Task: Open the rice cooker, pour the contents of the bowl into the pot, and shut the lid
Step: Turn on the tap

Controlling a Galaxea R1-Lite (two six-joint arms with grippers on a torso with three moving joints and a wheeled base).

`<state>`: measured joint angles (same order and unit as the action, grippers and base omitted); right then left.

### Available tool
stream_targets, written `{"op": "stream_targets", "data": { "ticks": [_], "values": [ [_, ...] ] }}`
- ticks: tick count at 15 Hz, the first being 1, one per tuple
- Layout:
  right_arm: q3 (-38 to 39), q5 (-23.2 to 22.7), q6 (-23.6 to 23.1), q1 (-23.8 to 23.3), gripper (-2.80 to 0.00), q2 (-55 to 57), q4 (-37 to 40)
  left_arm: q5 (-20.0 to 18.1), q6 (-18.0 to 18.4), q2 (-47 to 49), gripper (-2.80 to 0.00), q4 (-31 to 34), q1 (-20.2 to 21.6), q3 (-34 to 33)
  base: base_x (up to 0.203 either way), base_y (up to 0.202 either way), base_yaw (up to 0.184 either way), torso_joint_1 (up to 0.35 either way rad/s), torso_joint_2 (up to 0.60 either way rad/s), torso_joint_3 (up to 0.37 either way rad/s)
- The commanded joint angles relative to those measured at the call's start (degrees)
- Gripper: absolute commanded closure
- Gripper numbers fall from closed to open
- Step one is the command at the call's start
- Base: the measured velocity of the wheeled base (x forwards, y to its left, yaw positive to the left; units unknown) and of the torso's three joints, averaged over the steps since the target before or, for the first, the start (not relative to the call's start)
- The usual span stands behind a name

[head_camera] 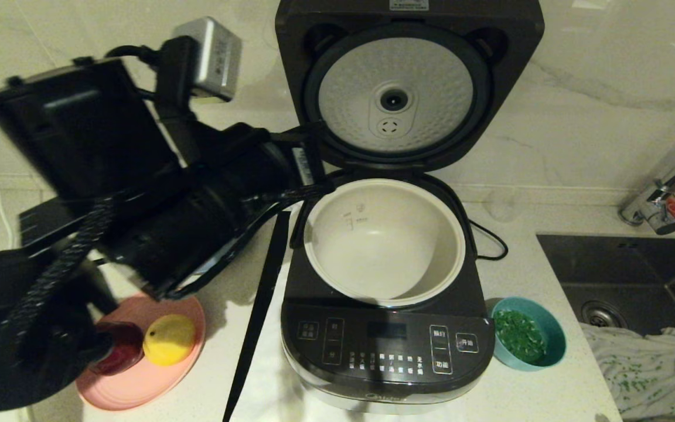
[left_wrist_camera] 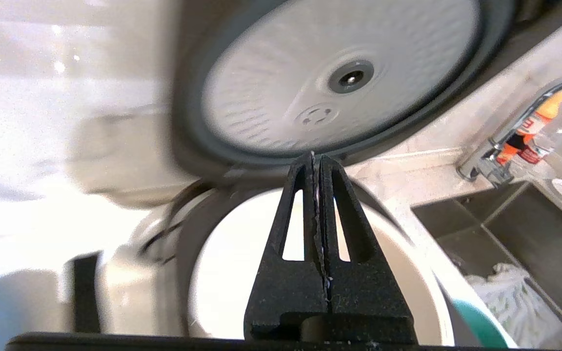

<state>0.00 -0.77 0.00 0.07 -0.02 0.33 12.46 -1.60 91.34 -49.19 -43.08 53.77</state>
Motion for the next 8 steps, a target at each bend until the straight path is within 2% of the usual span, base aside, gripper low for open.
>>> {"op": "stream_targets", "data": {
  "ticks": [1, 3, 8],
  "values": [
    [0.0, 0.0, 0.0, 0.0, 0.00, 0.0, 0.0, 0.5, 0.5, -15.3, 0.00, 0.4, 1.2, -8.6, 0.000, 0.000, 0.000, 0.000, 0.00, 0.000],
    [0.0, 0.0, 0.0, 0.0, 0.00, 0.0, 0.0, 2.1, 2.0, -25.5, 0.00, 4.1, 4.3, -12.7, 0.000, 0.000, 0.000, 0.000, 0.00, 0.000],
    [0.0, 0.0, 0.0, 0.0, 0.00, 0.0, 0.0, 11.2, 6.2, -49.2, 0.00, 22.5, 15.4, -21.5, 0.000, 0.000, 0.000, 0.000, 0.00, 0.000]
  ]
}}
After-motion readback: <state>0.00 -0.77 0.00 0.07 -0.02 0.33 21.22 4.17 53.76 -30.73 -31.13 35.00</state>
